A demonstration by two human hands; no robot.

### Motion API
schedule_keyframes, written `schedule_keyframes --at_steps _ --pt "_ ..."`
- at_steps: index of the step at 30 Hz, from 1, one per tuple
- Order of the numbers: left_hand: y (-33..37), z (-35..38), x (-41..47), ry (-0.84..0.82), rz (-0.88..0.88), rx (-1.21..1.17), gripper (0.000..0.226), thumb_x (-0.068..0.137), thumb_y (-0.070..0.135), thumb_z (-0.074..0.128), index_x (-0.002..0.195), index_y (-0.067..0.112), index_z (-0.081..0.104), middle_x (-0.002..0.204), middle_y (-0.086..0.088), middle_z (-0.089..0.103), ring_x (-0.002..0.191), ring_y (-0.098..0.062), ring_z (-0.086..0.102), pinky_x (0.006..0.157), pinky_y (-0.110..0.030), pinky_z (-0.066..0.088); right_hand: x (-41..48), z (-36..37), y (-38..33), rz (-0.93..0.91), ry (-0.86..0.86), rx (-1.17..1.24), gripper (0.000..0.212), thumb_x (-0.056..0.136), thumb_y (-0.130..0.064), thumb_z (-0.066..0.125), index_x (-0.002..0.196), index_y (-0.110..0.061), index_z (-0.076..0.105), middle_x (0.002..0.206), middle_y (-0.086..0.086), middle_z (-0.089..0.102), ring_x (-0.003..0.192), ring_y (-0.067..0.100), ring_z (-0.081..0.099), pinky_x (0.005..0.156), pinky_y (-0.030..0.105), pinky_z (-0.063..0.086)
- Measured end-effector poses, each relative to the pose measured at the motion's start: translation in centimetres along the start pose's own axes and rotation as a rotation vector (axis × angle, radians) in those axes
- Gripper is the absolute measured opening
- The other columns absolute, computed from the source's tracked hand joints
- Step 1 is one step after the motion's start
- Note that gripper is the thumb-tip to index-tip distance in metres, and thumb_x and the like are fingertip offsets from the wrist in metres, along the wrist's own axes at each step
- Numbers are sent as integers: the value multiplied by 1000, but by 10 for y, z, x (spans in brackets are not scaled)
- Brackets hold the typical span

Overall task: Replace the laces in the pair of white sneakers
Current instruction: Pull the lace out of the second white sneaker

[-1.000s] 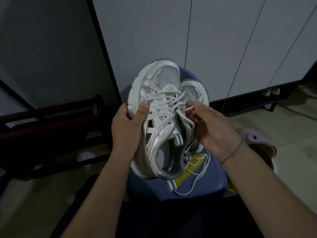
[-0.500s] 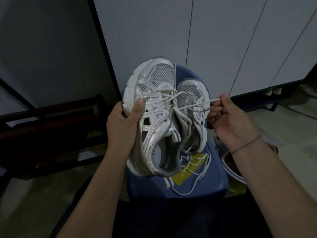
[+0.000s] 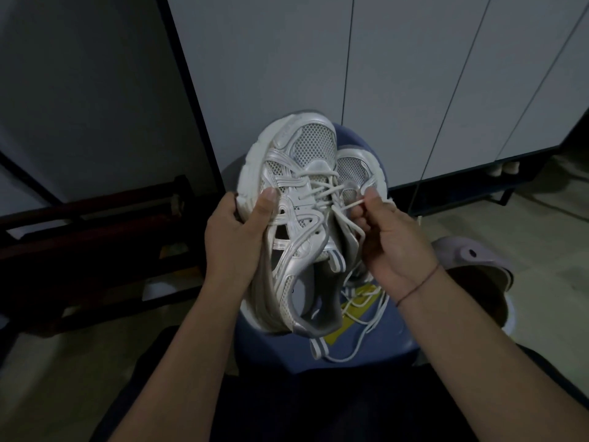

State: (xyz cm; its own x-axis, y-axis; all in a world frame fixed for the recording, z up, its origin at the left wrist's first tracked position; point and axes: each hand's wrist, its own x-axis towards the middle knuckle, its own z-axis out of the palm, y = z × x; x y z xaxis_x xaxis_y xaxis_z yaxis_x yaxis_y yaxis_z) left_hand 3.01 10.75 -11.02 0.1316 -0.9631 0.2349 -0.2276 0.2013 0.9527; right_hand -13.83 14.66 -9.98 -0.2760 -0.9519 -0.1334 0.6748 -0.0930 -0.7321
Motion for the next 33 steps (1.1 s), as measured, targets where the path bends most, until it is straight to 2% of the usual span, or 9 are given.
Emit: schedule_keyframes --at_steps 3,7,13,16,19,23,25,28,33 --pt "0 1 0 3 9 -7 31 86 48 66 83 18 62 80 5 69 67 3 61 59 -12 48 2 -1 0 34 29 82 50 95 -23 50 47 -16 59 51 -2 52 39 4 43 40 13 42" --pt "0 5 -1 7 36 19 35 86 47 66 81 13 60 76 7 66 63 5 58 59 -12 46 5 1 5 101 103 219 31 101 -23 38 74 -14 48 44 -3 48 35 4 41 41 11 40" --pt "0 13 -6 -9 44 20 36 86 45 67 82 10 60 73 8 66 61 7 56 59 -10 45 2 -2 7 220 140 447 49 103 -26 32 58 -11 43 38 -3 40 28 5 37 40 13 41" --pt "0 14 -7 -13 40 8 38 86 47 67 85 9 61 76 7 67 64 5 58 62 -14 48 11 -8 7 176 184 456 41 104 -26 27 65 -14 34 36 -4 37 33 6 34 45 16 35" --pt "0 13 -9 -20 58 20 40 85 47 68 86 7 61 75 7 66 63 5 57 60 -13 47 22 -16 6 38 280 188 39 104 -25 32 67 -14 36 42 -2 41 29 7 35 34 11 29" --pt "1 1 -3 25 34 32 40 85 52 65 89 13 63 83 1 70 73 -7 65 66 -22 51 27 -29 -2 -94 366 -170 37 103 -23 36 68 -12 39 58 5 42 27 6 36 34 10 31" --pt "2 -7 3 58 25 37 34 86 52 64 87 18 63 85 4 69 70 1 62 62 -15 49 22 -31 -10 -113 342 -460 42 101 -29 42 63 -11 42 51 7 47 26 7 36 33 10 30" --pt "1 -13 8 71 19 47 37 86 53 64 87 16 63 83 6 68 65 7 58 59 -10 46 8 -22 -15 -101 130 -929 49 94 -40 52 55 -10 49 42 1 54 31 11 42 36 15 35" --pt "2 -7 2 -13 40 133 31 86 48 67 85 17 61 76 12 64 61 13 57 54 -5 40 -9 -2 -14 -427 -203 -921 24 92 -23 58 72 -10 59 48 -1 55 38 8 44 41 18 40"
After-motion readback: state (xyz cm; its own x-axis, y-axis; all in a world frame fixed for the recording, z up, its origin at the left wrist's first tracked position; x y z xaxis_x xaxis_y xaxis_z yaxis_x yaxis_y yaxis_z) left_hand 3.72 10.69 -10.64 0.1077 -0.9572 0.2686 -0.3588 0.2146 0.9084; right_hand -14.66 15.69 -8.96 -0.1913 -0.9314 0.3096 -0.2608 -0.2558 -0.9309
